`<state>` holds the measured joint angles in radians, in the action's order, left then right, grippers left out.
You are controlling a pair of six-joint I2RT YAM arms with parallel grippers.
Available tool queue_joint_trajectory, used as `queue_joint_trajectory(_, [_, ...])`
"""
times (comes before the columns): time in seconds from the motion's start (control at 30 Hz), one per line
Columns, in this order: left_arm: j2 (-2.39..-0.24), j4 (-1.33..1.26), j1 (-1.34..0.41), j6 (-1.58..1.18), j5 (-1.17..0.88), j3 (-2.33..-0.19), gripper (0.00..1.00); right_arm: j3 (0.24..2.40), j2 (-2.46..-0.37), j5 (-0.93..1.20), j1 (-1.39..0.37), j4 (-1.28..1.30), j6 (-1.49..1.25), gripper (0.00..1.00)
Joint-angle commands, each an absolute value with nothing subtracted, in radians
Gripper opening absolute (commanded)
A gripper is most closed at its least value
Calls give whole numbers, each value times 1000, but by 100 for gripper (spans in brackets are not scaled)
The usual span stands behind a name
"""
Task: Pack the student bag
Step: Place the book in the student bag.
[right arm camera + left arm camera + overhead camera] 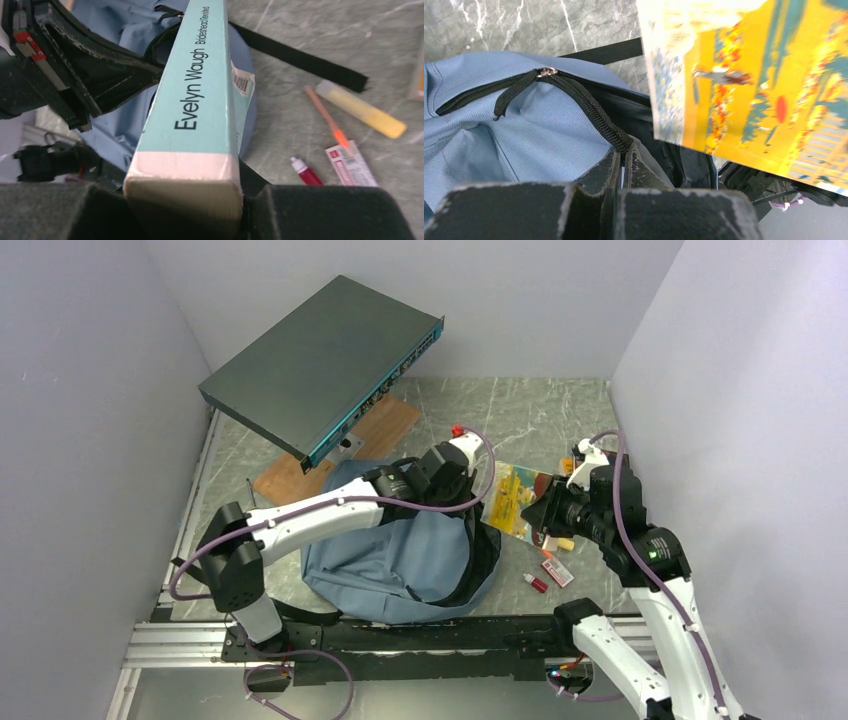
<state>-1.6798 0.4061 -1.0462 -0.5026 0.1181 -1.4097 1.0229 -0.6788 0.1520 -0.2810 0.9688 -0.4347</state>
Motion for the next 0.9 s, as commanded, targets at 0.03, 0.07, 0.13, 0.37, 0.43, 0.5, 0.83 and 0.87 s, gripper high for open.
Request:
queue_joint_trajectory(0.03, [-1601, 387, -1011, -409, -3, -1407, 0, 1028, -678, 365, -284, 798, -506, 0])
queue_joint_trajectory(0.07, [-1596, 392, -1004, -408, -20, -1411, 0, 1022, -686, 391, -283, 800, -512, 0])
queue_joint_trajectory(0.13, [-1589, 406, -994, -398, -43, -1420, 0, 998, -690, 434, -283, 803, -529, 0])
queue_joint_trajectory(0.37, [-1562, 446, -964, -367, -102, -1448, 0, 886, -665, 625, -283, 815, -598, 0])
queue_joint_trajectory(0.43, [-1560, 454, -958, -363, -117, -1456, 0, 870, -657, 657, -284, 828, -614, 0])
queue_joint_trajectory(0.5, [-1560, 462, -955, -359, -126, -1466, 0, 854, -648, 712, -284, 815, -646, 0])
queue_joint_trajectory(0.83, [-1548, 494, -942, -339, -118, -1511, 0, 938, -645, 738, -283, 1008, -572, 0])
queue_joint_trajectory(0.87, [-1545, 493, -940, -339, -121, -1513, 0, 920, -642, 740, -283, 1005, -576, 0])
